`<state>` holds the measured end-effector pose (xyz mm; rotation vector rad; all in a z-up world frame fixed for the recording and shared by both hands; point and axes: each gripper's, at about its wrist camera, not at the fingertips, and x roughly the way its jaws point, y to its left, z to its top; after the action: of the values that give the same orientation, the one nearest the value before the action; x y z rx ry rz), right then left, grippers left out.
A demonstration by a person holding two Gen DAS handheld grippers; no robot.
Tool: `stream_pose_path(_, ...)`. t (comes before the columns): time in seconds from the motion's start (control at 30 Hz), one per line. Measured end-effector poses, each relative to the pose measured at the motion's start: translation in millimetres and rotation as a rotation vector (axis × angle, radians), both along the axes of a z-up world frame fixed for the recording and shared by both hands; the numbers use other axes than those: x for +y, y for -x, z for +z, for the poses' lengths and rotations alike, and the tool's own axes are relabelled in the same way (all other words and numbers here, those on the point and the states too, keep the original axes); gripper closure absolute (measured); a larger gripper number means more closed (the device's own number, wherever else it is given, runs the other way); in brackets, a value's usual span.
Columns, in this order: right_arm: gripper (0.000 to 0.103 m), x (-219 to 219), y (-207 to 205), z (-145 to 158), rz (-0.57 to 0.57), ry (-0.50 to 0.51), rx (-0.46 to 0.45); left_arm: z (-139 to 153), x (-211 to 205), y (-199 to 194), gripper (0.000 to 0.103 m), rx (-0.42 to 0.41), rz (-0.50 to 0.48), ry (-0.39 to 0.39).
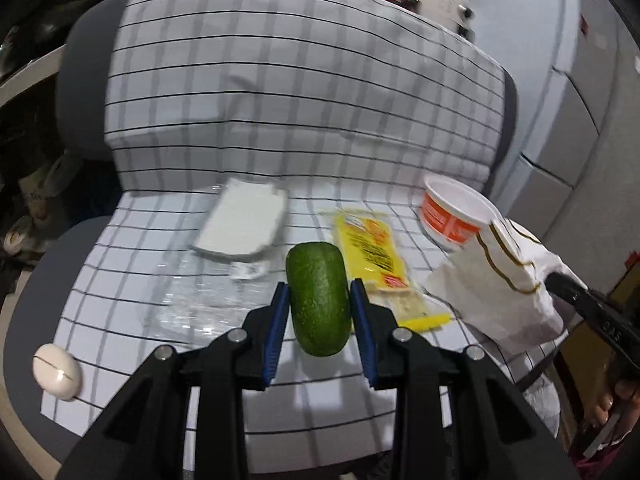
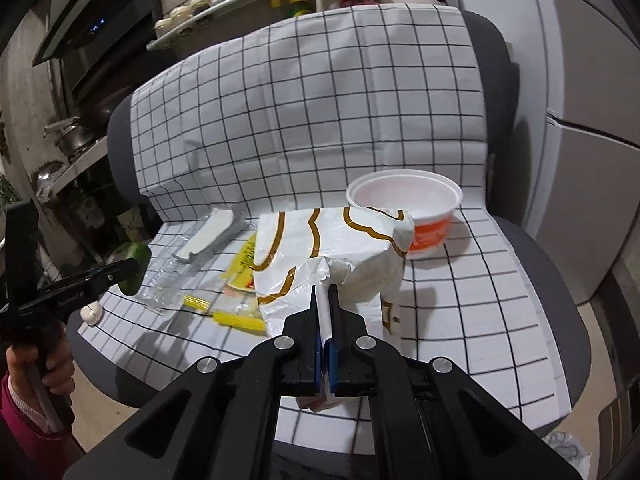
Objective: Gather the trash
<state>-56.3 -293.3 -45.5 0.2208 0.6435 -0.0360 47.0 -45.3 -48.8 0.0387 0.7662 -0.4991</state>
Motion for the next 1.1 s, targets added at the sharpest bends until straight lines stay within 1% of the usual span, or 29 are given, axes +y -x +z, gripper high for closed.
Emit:
stream_pose_path(0.07, 0.101, -6, 3, -4, -0.011, -0.002, 0.009, -2, -18, 7, 0.073, -0.011, -0.032, -0.027)
stream_pose_path(0.17, 0.101, -19, 12, -10, -0.045, 0.001, 0.02, -6, -42, 16, 0.073, -0.016, -0.092, -0.032)
stream_pose_path(0.23, 0.101, -29, 16, -15, -0.065, -0.022, 0.032, -11, -58, 22, 0.073, -0.014, -0.121, -0.037)
stream_pose_path(0.3, 0.101, -41, 26, -14, -0.08, -0.065, 0.009, -13, -68, 27, 0.073, -0.015, -0.146, -0.036)
stream_pose_path(0.33, 0.101, -46, 34, -9, -0.096, -0.062, -0.015, -13, -71, 29, 0.073, -0.017, -0.153, -0.033)
stream_pose_path(0.37, 0.101, -48, 40, -4, -0.109, -0.05, -0.034, -12, -73, 31, 0.073, -0.02, -0.159, -0.029)
stream_pose_path(0.4, 0.101, -51, 52, 6, -0.133, -0.025, -0.073, -10, -74, 33, 0.073, -0.027, -0.163, -0.028)
stream_pose_path(0.47, 0.101, -53, 72, 27, -0.183, 0.046, -0.139, -6, -76, 36, 0.073, -0.042, -0.165, -0.025)
stream_pose_path(0.53, 0.101, -53, 84, 43, -0.221, 0.112, -0.177, -3, -78, 37, 0.073, -0.048, -0.168, -0.013)
stream_pose_path(0.6, 0.101, -54, 86, 48, -0.225, 0.144, -0.176, 0, -79, 36, 0.073, -0.049, -0.164, -0.003)
stream_pose_path(0.63, 0.1, -53, 83, 44, -0.21, 0.133, -0.165, 0, -78, 35, 0.073, -0.048, -0.162, -0.001)
stream_pose_path(0.7, 0.1, -50, 67, 25, -0.154, 0.073, -0.103, -3, -78, 34, 0.073, -0.038, -0.154, -0.001)
stream_pose_path(0.73, 0.1, -48, 55, 7, -0.11, 0.016, -0.058, -6, -77, 33, 0.073, -0.027, -0.148, -0.003)
stream_pose_path(0.77, 0.095, -45, 45, -10, -0.076, -0.033, -0.011, -8, -75, 32, 0.073, -0.018, -0.145, -0.005)
stream_pose_path(0.8, 0.095, -42, 31, -31, -0.033, -0.09, 0.065, -12, -73, 32, 0.073, -0.008, -0.141, -0.012)
stream_pose_path(0.83, 0.095, -38, 19, -51, -0.015, -0.122, 0.136, -14, -72, 32, 0.073, -0.003, -0.138, -0.018)
stream_pose_path(0.9, 0.092, -37, 12, -71, -0.027, -0.127, 0.205, -18, -68, 32, 0.073, 0.003, -0.134, -0.032)
stream_pose_path(0.93, 0.086, -39, 14, -72, -0.035, -0.124, 0.207, -19, -67, 32, 0.073, 0.004, -0.133, -0.037)
stream_pose_path(0.97, 0.071, -42, 18, -69, -0.039, -0.118, 0.196, -20, -66, 32, 0.073, 0.004, -0.133, -0.04)
stream_pose_path(1.03, 0.053, -48, 30, -59, -0.06, -0.081, 0.172, -22, -66, 30, 0.073, 0.007, -0.133, -0.041)
stream_pose_path(1.1, 0.051, -55, 43, -47, -0.08, -0.053, 0.138, -22, -67, 29, 0.073, 0.009, -0.136, -0.033)
